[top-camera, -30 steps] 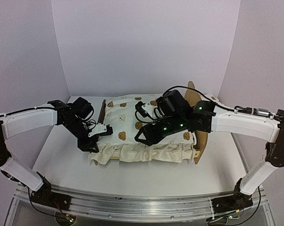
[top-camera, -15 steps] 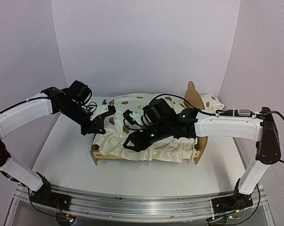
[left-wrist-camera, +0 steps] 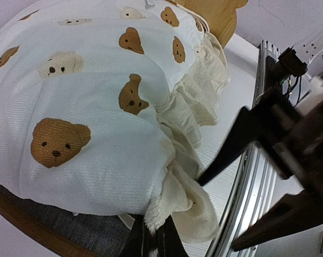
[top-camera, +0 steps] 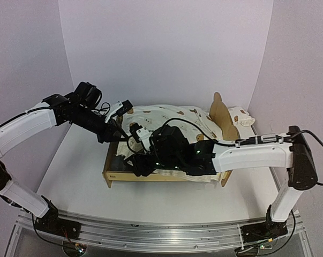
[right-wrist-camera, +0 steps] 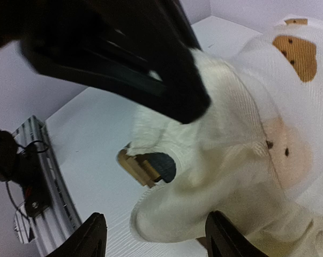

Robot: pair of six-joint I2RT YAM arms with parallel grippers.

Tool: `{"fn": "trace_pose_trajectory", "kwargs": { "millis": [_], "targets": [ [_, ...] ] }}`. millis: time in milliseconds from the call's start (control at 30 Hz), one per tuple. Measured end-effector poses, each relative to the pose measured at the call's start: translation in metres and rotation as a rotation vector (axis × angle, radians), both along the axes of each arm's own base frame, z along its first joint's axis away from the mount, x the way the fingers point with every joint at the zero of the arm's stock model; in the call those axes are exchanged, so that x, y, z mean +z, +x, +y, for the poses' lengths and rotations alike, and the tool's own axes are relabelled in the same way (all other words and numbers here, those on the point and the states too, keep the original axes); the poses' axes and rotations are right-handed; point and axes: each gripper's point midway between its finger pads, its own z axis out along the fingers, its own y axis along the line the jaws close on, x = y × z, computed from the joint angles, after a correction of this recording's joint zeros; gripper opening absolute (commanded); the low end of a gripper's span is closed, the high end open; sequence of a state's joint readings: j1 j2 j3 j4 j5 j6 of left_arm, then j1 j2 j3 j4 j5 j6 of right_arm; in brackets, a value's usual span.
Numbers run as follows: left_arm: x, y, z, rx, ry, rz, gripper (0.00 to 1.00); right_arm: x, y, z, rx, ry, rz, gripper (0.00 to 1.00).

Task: Set up the pet bed

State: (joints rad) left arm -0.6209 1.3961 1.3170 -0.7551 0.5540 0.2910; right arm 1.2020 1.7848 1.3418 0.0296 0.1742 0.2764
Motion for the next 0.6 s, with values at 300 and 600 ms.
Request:
{"fn": "trace_pose_trajectory", "kwargs": {
  "millis": [300, 600],
  "targets": [
    [0.005, 0.001, -0.008, 0.009, -0.051, 0.044, 0.00, -0.045, 0.069, -0.017, -0.338, -0.097, -0.079, 0.03],
    [0.005, 0.007, -0.012, -0.020, -0.069, 0.008, 0.62, -0.036, 0.108, -0.049, -0.519, -0.036, -0.055, 0.00]
  ]
}}
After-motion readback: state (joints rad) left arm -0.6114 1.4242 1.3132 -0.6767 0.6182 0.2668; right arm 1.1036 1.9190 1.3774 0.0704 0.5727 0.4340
